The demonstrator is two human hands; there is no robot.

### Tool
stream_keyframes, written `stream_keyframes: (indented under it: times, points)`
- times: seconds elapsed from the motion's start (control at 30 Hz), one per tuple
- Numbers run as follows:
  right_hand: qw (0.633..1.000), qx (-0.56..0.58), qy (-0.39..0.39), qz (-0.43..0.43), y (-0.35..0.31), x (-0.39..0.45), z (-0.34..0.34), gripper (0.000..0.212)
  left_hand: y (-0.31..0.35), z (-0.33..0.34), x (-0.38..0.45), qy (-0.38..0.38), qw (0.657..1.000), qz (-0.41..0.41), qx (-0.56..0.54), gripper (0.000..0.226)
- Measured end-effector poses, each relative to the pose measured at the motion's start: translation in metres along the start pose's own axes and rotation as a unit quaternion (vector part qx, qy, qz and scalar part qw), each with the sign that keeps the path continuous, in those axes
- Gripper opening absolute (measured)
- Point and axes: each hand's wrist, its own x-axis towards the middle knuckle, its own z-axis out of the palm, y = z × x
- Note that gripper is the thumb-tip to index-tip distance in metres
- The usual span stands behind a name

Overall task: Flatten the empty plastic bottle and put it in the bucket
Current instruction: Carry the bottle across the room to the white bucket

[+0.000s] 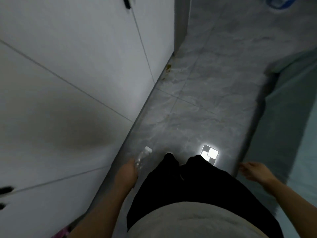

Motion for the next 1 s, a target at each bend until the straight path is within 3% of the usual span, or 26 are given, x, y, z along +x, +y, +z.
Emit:
stream_keyframes:
  times: [0.1,0.4,0.57,0.77,1.0]
  points:
    - [0.999,0.024,0.039,0.029,0.022,0.001,-0.01,0.03,0.035,-0.017,0.038,-0.001,0.997,0.044,0.065,0.024]
    - [0.98,0.138,0.084,0.112,0.042,0.036,-0.062,0.03,0.157,-0.026,0.119,-0.04,0.987,0.111,0.111,0.024]
    - [0.98,0.163,0.086,0.068,-0.007,0.086,-0.119,0.033,0.216,-0.016,0.136,-0.04,0.986,0.103,0.124,0.027]
    - [0.978,0.191,0.079,-0.006,-0.098,0.138,-0.182,0.031,0.272,-0.021,0.165,-0.04,0.986,0.037,0.154,0.027]
    - [0.971,0.224,0.084,0.018,-0.157,0.189,-0.225,0.034,0.362,-0.031,0.24,-0.052,0.984,0.054,0.158,0.023]
